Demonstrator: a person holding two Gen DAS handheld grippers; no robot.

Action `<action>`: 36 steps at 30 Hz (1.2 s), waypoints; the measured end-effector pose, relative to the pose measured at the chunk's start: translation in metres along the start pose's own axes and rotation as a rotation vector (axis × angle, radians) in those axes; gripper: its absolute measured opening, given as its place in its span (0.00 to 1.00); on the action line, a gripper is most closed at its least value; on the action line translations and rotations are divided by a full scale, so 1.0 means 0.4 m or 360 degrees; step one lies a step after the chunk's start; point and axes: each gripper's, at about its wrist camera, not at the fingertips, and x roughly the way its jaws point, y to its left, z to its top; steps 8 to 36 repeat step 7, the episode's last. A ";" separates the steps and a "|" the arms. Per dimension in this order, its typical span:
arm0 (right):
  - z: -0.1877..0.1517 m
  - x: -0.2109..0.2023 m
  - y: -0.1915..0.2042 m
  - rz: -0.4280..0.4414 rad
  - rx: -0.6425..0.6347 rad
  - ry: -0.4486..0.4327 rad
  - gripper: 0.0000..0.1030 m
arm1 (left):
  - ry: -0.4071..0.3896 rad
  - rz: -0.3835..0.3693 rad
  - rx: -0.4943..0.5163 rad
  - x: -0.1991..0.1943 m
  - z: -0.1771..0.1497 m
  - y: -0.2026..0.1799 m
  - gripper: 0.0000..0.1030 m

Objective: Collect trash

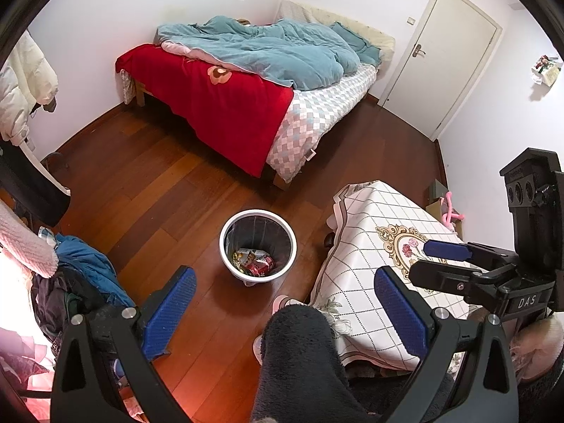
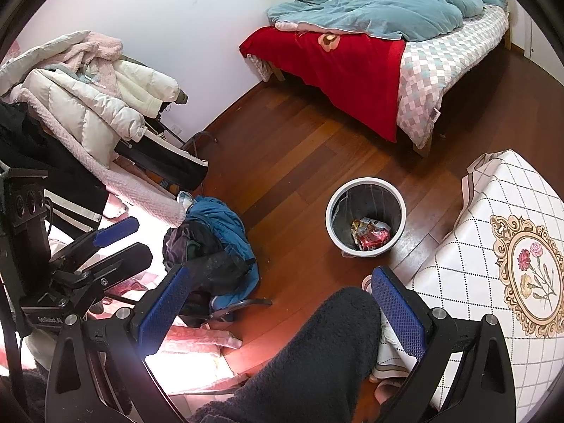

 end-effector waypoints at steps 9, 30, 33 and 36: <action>0.000 0.001 0.001 -0.0001 0.0001 0.0001 1.00 | -0.0022 -0.0011 -0.0012 -0.011 -0.002 0.002 1.00; 0.000 0.001 0.001 -0.0001 0.0001 0.0001 1.00 | -0.0022 -0.0011 -0.0012 -0.011 -0.002 0.002 1.00; 0.000 0.001 0.001 -0.0001 0.0001 0.0001 1.00 | -0.0022 -0.0011 -0.0012 -0.011 -0.002 0.002 1.00; 0.000 0.001 0.001 -0.0001 0.0001 0.0001 1.00 | -0.0022 -0.0011 -0.0012 -0.011 -0.002 0.002 1.00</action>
